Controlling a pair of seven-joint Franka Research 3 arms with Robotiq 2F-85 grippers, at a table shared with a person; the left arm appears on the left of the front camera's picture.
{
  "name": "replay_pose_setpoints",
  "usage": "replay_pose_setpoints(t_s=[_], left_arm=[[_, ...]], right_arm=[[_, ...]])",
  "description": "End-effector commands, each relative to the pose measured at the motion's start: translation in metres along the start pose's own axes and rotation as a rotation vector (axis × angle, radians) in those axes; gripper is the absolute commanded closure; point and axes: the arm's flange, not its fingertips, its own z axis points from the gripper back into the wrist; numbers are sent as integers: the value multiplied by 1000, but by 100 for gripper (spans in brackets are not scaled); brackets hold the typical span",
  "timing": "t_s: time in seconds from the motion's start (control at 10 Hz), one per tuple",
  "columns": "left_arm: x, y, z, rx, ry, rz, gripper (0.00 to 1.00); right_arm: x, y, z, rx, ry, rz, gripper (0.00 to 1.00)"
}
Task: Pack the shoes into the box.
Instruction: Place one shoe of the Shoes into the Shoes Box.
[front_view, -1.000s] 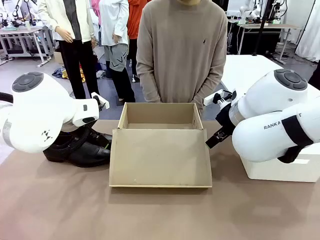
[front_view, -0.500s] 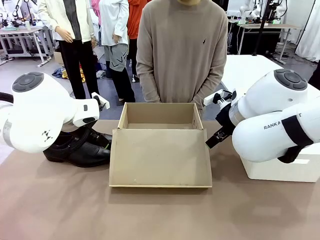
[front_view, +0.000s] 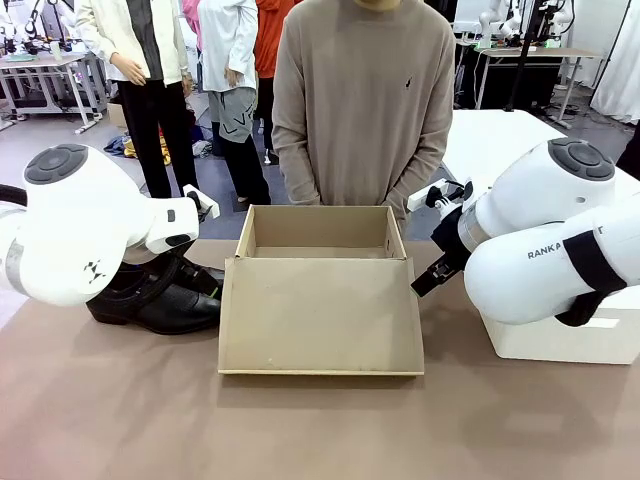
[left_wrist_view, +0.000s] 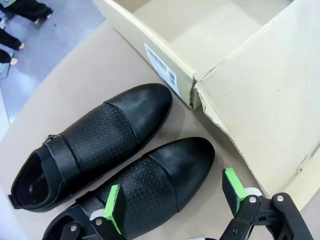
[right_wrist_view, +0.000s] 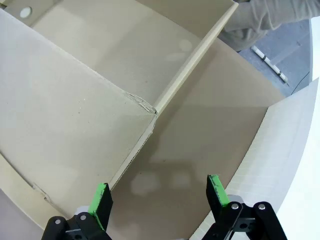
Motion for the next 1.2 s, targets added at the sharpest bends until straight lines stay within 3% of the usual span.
replay_pose_setpoints(t_s=[0.0,0.2,0.6,1.1], left_arm=[[0,1,0,0,0,3,0],[5,2,7,-2,-4,13,0],[30,8,55,43,-13,-15,0],[54,13,119,32,-49,-110,0]], right_arm=[[0,0,0,0,0,0,0],[3,-3,5,22,0,2,0],[20,-16,58,37,-45,-11,0],[29,-25,120,81,-103,71,0]])
